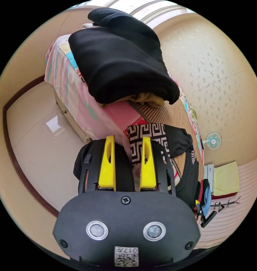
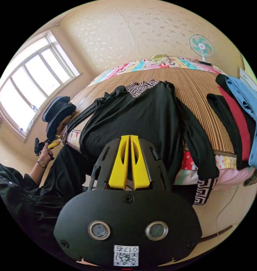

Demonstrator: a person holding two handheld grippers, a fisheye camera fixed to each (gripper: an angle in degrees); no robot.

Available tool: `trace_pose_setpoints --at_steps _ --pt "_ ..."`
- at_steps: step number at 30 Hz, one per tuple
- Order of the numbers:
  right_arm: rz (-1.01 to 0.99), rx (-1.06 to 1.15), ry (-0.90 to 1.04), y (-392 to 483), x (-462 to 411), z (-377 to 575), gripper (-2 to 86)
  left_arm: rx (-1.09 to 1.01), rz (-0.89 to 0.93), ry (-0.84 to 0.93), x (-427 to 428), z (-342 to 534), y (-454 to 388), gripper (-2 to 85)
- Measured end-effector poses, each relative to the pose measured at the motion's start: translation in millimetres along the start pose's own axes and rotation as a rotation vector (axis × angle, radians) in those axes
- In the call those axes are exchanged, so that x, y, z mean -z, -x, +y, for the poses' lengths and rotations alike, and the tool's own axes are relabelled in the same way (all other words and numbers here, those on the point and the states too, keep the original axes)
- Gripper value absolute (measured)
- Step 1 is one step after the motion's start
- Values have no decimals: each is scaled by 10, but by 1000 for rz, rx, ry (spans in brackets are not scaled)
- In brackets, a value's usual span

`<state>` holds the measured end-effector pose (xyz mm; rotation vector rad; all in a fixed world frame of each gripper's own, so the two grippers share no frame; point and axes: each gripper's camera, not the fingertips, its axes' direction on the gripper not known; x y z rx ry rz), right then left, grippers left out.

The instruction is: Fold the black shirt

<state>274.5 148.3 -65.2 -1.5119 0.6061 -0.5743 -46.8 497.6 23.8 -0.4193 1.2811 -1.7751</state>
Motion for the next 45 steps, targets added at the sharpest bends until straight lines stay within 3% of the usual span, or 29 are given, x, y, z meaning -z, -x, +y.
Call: trace_pose_setpoints --at_steps 2,10,16,21,29,33,37,41,45 --pt "-3 49 19 107 -65 42 12 17 116 -6 -16 -33 126 152" --pt "-223 383 73 911 -373 376 66 95 190 89 180 -295 479 113" --pt "-122 625 147 1727 -833 567 89 140 310 60 702 -279 731 12" --pt "-176 770 189 2477 -1436 668 112 128 329 56 1047 -307 755 -3" --pt "-166 1073 21 3889 -1666 1050 131 42 451 39 1776 -339 535 -7" --pt "18 1178 -108 4338 -1774 1442 141 66 563 29 2071 -403 538 -8" --pt "158 1195 -388 4597 -1620 1870 141 48 618 17 2328 -455 470 -8" --pt "202 1208 -402 4837 -1630 2026 145 40 674 7 2507 -497 386 -8" --pt "294 1064 -512 4949 -1481 1999 139 18 713 12 2648 -544 270 -8"
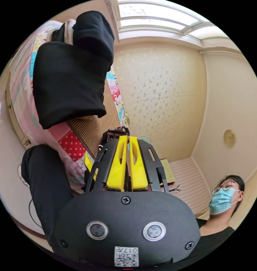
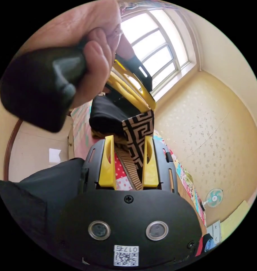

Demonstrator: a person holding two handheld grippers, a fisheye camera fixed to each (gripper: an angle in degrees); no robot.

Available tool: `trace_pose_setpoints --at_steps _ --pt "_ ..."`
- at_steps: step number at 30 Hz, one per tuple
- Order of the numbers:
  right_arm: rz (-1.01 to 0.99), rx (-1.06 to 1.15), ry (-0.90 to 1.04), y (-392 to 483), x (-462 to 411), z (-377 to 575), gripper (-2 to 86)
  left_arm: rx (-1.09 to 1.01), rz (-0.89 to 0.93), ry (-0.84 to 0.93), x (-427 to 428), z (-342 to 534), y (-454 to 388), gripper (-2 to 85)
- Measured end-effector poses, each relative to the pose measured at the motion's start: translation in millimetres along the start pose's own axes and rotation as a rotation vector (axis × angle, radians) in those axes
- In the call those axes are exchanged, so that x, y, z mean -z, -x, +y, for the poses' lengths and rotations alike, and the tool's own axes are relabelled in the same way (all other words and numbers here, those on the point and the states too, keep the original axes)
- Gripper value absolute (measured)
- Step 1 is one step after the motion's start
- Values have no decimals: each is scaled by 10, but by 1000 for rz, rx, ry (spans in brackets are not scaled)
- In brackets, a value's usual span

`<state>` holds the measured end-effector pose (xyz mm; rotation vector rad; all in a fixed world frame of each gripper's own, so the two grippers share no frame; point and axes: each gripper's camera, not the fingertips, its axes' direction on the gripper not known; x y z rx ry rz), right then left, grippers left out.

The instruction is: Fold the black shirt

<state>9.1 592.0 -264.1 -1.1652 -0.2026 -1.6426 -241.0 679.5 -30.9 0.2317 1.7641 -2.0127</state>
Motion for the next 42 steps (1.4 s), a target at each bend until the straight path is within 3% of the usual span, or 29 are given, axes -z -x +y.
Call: trace_pose_setpoints --at_steps 6,11,14,17,22,24,28,31,37,42 --pt "126 -43 -77 -326 120 -43 56 -19 35 -16 75 -87 -146 -8" --pt "12 -125 -118 -1086 111 34 33 -46 63 -3 58 -152 -169 -6" --pt "-107 -313 -64 -2059 -149 116 29 -90 33 -40 89 -74 -200 -2" --pt "-200 -647 28 -3434 -532 528 28 -111 15 -28 60 22 -144 0" --pt "-147 -1166 -14 -5570 -664 2402 27 -65 -31 29 -20 229 214 0" --pt "-114 -1325 -16 -5959 -608 3161 27 -36 -52 30 -45 303 384 0" --pt "72 -1678 245 -6128 -524 4715 27 69 -87 56 -260 478 902 0" --pt "117 -1738 359 -6008 -459 5178 27 77 -56 96 -544 606 1036 15" --pt "101 -1601 284 -6129 -343 4946 39 -110 -135 324 -1584 808 777 73" --pt "291 -1529 529 -6158 -330 4840 88 -238 -206 573 -2704 1181 697 101"
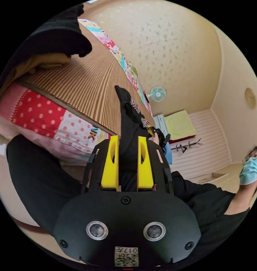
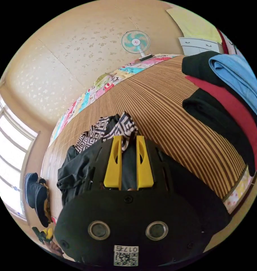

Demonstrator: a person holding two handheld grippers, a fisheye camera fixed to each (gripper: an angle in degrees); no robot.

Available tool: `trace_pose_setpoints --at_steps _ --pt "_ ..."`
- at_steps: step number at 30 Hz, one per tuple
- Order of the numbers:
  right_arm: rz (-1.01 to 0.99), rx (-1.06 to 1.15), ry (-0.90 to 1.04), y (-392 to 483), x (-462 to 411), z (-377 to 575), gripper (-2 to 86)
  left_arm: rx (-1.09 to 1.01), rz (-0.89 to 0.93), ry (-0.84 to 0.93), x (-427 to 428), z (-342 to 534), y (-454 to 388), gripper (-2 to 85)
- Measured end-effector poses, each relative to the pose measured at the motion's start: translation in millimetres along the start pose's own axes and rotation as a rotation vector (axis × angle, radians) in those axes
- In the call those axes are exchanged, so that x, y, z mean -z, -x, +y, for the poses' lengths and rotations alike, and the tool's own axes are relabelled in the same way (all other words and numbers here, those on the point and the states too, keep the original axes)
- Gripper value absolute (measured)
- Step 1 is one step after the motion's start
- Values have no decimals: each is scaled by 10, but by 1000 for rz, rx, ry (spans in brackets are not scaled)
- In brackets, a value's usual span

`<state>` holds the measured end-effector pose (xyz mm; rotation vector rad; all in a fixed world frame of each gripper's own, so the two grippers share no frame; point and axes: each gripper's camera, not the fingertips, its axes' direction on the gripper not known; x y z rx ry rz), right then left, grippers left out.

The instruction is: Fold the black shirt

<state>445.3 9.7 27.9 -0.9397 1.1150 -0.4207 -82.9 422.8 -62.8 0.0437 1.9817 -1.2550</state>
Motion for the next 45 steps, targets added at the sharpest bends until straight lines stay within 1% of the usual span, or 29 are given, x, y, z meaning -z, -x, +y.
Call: trace_pose_setpoints --at_steps 1,4,5,6,7,10,11,13,16,18,20,23,25,30,33,36,38,40,43,45 --pt "20 33 -24 37 101 21 95 -35 -21 37 -243 -52 -80 102" --pt "49 146 -98 202 460 149 101 -119 -101 77 -702 -194 -262 102" --pt "53 172 -105 242 521 185 101 -129 -121 79 -779 -232 -284 102" --pt "43 243 -101 335 609 263 100 -135 -159 86 -930 -324 -300 102" --pt "13 331 -66 435 641 348 100 -134 -181 93 -1079 -427 -291 106" --pt "-67 495 53 638 599 615 101 -112 -217 107 -1445 -657 -224 110" --pt "-77 519 70 673 583 675 101 -113 -231 114 -1525 -693 -212 108" --pt "-90 595 131 820 480 921 100 -141 -316 137 -1799 -760 -203 66" --pt "-85 672 223 1051 307 1205 93 -221 -398 148 -1954 -705 -247 15" --pt "-78 712 241 1205 255 1369 78 -221 -433 130 -1912 -663 -227 6" --pt "-11 734 193 1367 266 1523 68 -214 -467 97 -1809 -630 -173 1" --pt "22 711 184 1629 242 1679 45 -179 -444 77 -1635 -612 3 -3" --pt "-30 641 212 1805 221 1748 36 -155 -445 58 -1488 -602 120 -5" --pt "-107 600 258 2179 207 1940 32 -100 -471 5 -1143 -600 327 -5" --pt "-161 637 268 2437 245 2097 32 -52 -481 -42 -885 -614 490 -2" --pt "-168 702 272 2625 308 2215 36 -35 -479 -72 -674 -612 615 11" --pt "-172 711 289 2641 381 2214 39 -64 -411 -53 -611 -577 661 24" --pt "-203 674 275 2502 593 2164 42 -130 -312 -23 -524 -426 691 50" --pt "-209 655 219 2199 945 2116 41 -199 -309 -45 -368 -71 663 75" --pt "-170 664 213 2011 1098 2120 46 -219 -269 13 -395 79 686 78"
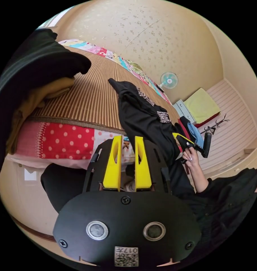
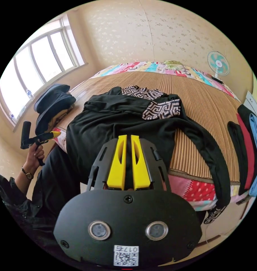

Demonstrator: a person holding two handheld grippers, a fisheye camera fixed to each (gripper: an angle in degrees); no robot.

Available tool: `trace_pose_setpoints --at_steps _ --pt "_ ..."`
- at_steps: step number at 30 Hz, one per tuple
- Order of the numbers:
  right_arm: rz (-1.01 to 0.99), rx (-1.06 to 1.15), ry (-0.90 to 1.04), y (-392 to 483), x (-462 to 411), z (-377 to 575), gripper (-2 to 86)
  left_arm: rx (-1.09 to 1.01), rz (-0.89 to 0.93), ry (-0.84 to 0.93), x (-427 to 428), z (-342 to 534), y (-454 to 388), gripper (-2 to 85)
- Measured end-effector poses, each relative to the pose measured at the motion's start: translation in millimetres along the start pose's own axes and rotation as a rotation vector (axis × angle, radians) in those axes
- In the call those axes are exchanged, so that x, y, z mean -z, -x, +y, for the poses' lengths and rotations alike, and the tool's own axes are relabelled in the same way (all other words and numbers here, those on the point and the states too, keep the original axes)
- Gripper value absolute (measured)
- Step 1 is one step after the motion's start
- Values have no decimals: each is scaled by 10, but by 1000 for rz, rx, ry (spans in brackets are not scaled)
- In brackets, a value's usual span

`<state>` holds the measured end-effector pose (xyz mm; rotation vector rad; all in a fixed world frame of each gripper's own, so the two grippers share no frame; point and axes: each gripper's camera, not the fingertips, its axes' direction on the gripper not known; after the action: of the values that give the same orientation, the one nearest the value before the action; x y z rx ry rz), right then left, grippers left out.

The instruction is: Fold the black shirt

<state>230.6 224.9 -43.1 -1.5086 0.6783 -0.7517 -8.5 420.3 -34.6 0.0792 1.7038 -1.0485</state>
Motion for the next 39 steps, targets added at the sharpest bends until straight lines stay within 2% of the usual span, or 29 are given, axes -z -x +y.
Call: trace_pose_setpoints --at_steps 2,4,8,10,12,15,18,21,28,30,34,39 --pt "63 -5 27 -103 117 150 54 -17 85 77 -122 87 1 78" --pt "104 -24 90 -214 210 314 62 -27 92 113 -260 142 -38 79" --pt "90 -92 131 -308 280 491 70 -2 69 132 -434 3 -65 86" --pt "95 -145 145 -308 284 535 76 92 78 224 -708 -115 40 76" --pt "82 -183 152 -287 274 539 77 147 110 231 -733 -160 135 59" --pt "23 -187 152 -188 257 515 75 90 149 304 -693 -217 132 26" --pt "24 -206 138 -114 305 487 76 -7 103 351 -445 -250 -19 14" --pt "6 -284 82 -161 437 490 76 1 -29 421 -149 -294 -36 14" --pt "4 -666 -52 -730 739 737 86 156 -245 357 162 -293 183 38" --pt "80 -704 -89 -849 902 807 87 150 -210 300 248 -271 161 48" --pt "312 -627 -86 -949 1191 758 85 100 -85 210 343 -280 47 35" --pt "353 -485 56 -944 1110 536 94 98 -74 254 270 -382 -49 30"
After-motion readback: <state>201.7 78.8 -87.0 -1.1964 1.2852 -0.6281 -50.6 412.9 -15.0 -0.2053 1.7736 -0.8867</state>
